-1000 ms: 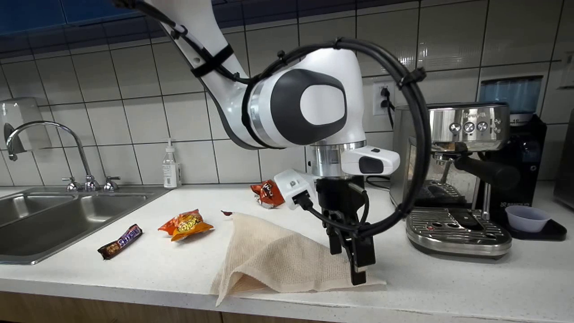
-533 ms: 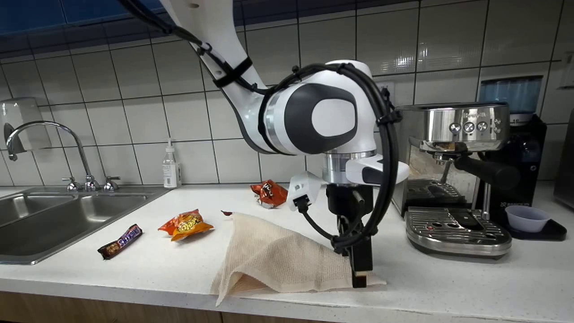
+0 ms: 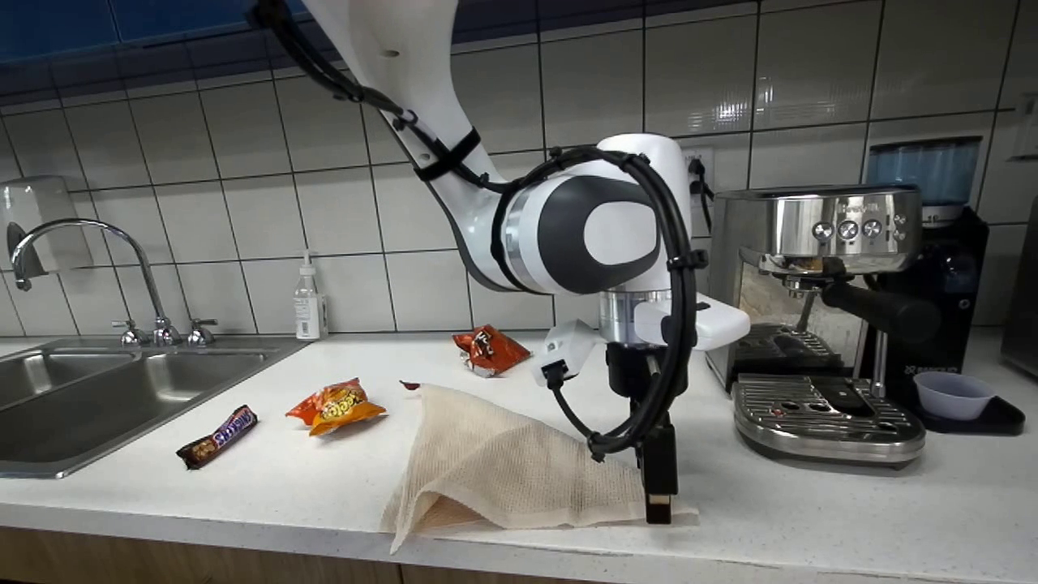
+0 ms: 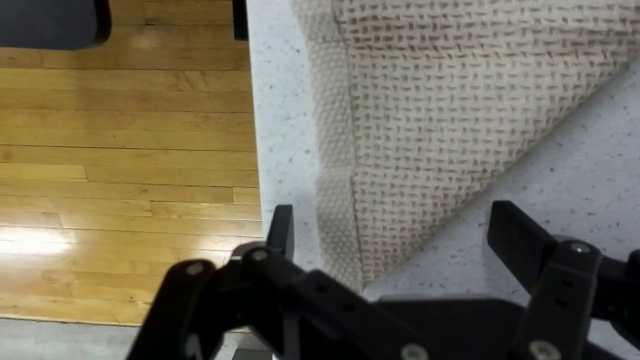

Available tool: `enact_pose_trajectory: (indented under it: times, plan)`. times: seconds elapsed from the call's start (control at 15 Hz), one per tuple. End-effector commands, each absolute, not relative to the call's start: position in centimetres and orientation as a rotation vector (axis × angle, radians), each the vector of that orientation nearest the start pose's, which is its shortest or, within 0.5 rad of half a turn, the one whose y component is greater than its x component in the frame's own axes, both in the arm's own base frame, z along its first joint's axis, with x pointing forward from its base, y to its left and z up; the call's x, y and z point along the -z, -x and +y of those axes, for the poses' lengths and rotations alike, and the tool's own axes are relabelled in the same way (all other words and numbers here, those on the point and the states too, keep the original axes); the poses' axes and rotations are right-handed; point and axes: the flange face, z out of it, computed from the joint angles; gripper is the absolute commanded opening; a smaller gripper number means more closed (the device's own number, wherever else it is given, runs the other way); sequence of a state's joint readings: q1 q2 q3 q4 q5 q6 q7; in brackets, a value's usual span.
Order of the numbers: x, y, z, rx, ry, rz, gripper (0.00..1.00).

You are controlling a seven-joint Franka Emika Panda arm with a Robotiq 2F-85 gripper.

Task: Fold the cloth

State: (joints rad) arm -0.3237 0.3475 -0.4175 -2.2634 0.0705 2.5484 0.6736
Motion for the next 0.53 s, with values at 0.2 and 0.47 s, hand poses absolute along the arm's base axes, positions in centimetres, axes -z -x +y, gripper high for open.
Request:
enact_pose_trajectory:
  times: [0.2, 0.47]
  plan:
    - [-21.49, -40.15, -37.16, -0.073, 2.359, 2.228, 1.00]
    - [-21.67, -40.13, -37.11, -0.067, 2.359, 2.227, 0.74]
